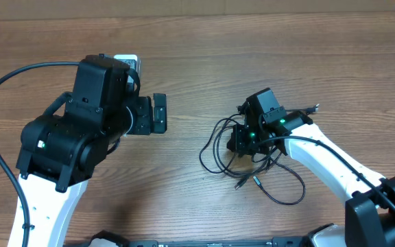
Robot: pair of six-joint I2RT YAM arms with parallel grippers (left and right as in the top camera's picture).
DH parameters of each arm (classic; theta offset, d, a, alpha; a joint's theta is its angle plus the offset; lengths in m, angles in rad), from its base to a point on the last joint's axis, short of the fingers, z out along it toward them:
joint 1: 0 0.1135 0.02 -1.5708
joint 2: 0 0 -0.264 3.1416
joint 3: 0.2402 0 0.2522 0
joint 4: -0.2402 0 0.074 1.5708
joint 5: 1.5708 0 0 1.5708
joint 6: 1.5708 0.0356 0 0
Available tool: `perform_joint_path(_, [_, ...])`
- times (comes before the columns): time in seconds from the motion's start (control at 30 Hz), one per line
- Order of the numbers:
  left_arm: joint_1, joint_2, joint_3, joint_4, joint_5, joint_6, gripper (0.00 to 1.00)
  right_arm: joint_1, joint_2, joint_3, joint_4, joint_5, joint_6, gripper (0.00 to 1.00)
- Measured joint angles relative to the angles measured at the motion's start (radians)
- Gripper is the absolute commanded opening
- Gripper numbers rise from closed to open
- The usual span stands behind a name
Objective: Untangle cables
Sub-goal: 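Lower the cables onto the table with the right gripper and lift away, then bring the right gripper back down toward the cable pile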
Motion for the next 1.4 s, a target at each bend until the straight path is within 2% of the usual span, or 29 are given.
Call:
perform_joint_path(0.17, [0.0, 0.004, 0.001, 0.0, 0.0, 0.0, 1.0, 0.0, 0.001, 0.137, -0.082, -0.083, -0.045, 0.04])
perform_joint_path(0.27, [0.0, 0.005, 0.002, -0.001, 0.0, 0.0, 1.0, 0.0, 0.002, 0.366, -0.245, -0.095, -0.081, 0.04])
perform_joint_path(0.5, [0.0, 0.005, 0.003, 0.0, 0.0, 0.0, 1.0, 0.0, 0.0, 0.852, -0.353, -0.101, -0.104, 0.04])
perform_joint_path(0.7, [0.0, 0.005, 0.003, 0.0, 0.0, 0.0, 1.0, 0.0, -0.004, 1.142, -0.327, -0.101, -0.105, 0.04])
perform_joint_path(0.97, [0.0, 0.006, 0.004, 0.0, 0.0, 0.0, 1.0, 0.0, -0.006, 1.352, -0.171, -0.061, -0.108, 0.04])
perform_joint_path(1.07, [0.0, 0.006, 0.004, 0.0, 0.0, 0.0, 1.0, 0.0, -0.023, 1.372, -0.097, 0.043, -0.116, 0.04])
perform_joint_path(1.2, [0.0, 0.006, 0.004, 0.0, 0.0, 0.0, 1.0, 0.0, -0.043, 1.377, -0.057, 0.292, -0.161, 0.04])
perform_joint_path(1.4, [0.0, 0.006, 0.004, 0.0, 0.0, 0.0, 1.0, -0.001, -0.041, 1.378, -0.05, 0.887, -0.216, 0.04])
